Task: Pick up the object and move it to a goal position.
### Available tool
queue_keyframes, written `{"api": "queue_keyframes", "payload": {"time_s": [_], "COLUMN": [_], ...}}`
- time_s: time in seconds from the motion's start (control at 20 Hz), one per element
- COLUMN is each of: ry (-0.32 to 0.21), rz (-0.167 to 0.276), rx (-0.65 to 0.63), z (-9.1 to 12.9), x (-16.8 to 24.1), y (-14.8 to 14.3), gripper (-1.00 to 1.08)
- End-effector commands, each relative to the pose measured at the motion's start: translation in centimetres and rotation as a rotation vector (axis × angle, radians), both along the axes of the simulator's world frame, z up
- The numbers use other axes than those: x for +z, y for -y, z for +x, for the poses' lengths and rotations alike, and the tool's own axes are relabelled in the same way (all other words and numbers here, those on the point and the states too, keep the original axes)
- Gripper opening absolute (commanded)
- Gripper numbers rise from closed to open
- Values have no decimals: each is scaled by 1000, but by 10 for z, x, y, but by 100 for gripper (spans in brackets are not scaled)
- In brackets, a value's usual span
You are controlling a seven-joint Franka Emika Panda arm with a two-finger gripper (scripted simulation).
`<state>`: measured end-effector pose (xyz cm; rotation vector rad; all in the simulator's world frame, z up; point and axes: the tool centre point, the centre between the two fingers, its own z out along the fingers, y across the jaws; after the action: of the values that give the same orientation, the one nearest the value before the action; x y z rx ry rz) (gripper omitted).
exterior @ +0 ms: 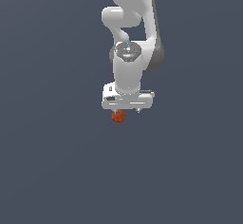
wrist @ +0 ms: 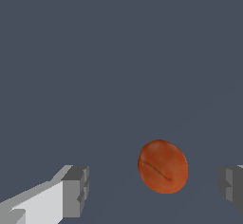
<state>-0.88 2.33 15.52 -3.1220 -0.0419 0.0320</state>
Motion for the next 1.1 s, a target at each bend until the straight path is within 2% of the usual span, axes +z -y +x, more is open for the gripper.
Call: {"api": "queue_keyframes", "payload": {"time_s": [0.0, 0.4, 0.75, 1.05], "ry": [0, 24, 24, 23], "rz": [0, -22, -22, -21], "rx": [0, -37, -38, -78], "z": [0, 10, 10, 1], "x": [0, 15, 15, 2], "y": [0, 35, 35, 35], "gripper": [100, 100, 100, 100]}}
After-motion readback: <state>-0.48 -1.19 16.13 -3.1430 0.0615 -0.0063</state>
